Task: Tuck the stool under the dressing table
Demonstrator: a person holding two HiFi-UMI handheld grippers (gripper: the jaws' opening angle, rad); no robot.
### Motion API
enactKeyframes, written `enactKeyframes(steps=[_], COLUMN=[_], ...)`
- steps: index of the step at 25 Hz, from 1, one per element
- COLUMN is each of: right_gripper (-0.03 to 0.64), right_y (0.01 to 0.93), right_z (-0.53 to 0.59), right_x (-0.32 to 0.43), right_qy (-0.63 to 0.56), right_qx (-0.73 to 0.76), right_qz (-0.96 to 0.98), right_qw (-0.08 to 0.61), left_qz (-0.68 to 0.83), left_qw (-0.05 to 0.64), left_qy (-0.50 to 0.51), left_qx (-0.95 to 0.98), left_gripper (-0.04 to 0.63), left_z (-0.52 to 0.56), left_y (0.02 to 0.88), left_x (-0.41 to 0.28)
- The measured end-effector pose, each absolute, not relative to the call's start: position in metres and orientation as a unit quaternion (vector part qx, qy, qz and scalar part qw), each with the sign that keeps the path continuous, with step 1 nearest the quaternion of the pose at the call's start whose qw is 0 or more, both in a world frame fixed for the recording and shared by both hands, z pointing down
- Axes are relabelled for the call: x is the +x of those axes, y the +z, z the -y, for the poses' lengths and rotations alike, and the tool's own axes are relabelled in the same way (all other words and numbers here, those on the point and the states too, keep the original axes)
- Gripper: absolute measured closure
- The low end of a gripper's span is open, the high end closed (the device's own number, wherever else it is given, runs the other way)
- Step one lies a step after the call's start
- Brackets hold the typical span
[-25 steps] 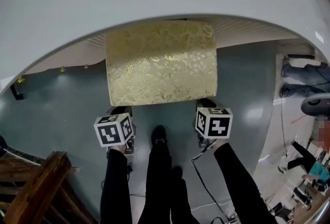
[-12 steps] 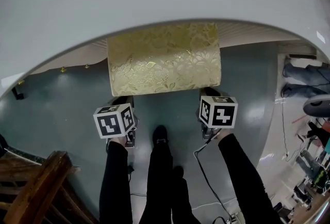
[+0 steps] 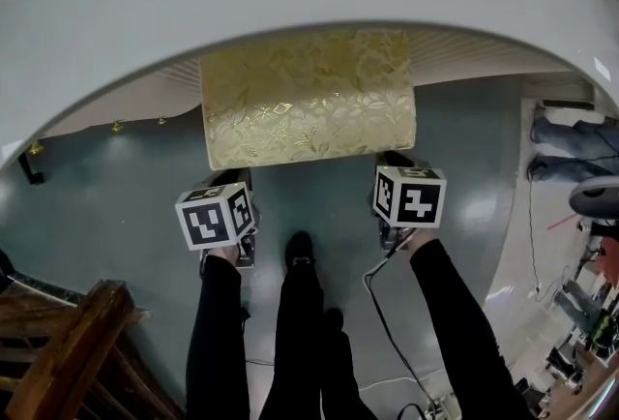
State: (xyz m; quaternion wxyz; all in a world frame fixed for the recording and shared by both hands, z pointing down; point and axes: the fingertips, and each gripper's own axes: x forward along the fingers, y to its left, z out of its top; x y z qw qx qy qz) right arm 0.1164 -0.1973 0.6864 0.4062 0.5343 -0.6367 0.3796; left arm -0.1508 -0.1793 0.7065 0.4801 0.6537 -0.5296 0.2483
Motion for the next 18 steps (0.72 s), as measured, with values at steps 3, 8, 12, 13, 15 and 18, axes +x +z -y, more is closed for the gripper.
enactKeyframes(steps=[3, 8, 12, 13, 15, 18], right_gripper=[0.612, 0.612, 0.612, 0.612, 0.612, 0.612], right_y=[0.689, 0.682, 0.673, 0.67, 0.664, 0.656], right_z=[0.193, 0.175, 0.162, 0.158, 0.151, 0.139], right_x=[0.116, 0.113, 0.107, 0.105, 0.102, 0.097], right_qy=[0.381, 0.389, 0.386, 0.385, 0.383, 0.383], right_qx=[0.535, 0.541, 0.539, 0.538, 0.536, 0.533], right_qz=[0.64, 0.644, 0.661, 0.666, 0.672, 0.679], right_qw=[0.399, 0.376, 0.352, 0.347, 0.338, 0.33], left_qz=[0.538, 0.543, 0.538, 0.536, 0.533, 0.533], left_qw=[0.475, 0.459, 0.447, 0.445, 0.443, 0.436], left_qy=[0.243, 0.238, 0.235, 0.234, 0.232, 0.227], left_qx=[0.652, 0.662, 0.675, 0.678, 0.683, 0.688], left_gripper=[0.588, 0.588, 0.588, 0.588, 0.588, 0.588], left_z=[0.178, 0.168, 0.153, 0.148, 0.138, 0.127], left_y=[0.704, 0.696, 0.688, 0.685, 0.681, 0.672], left_x=[-0.152, -0.149, -0.143, -0.142, -0.138, -0.136])
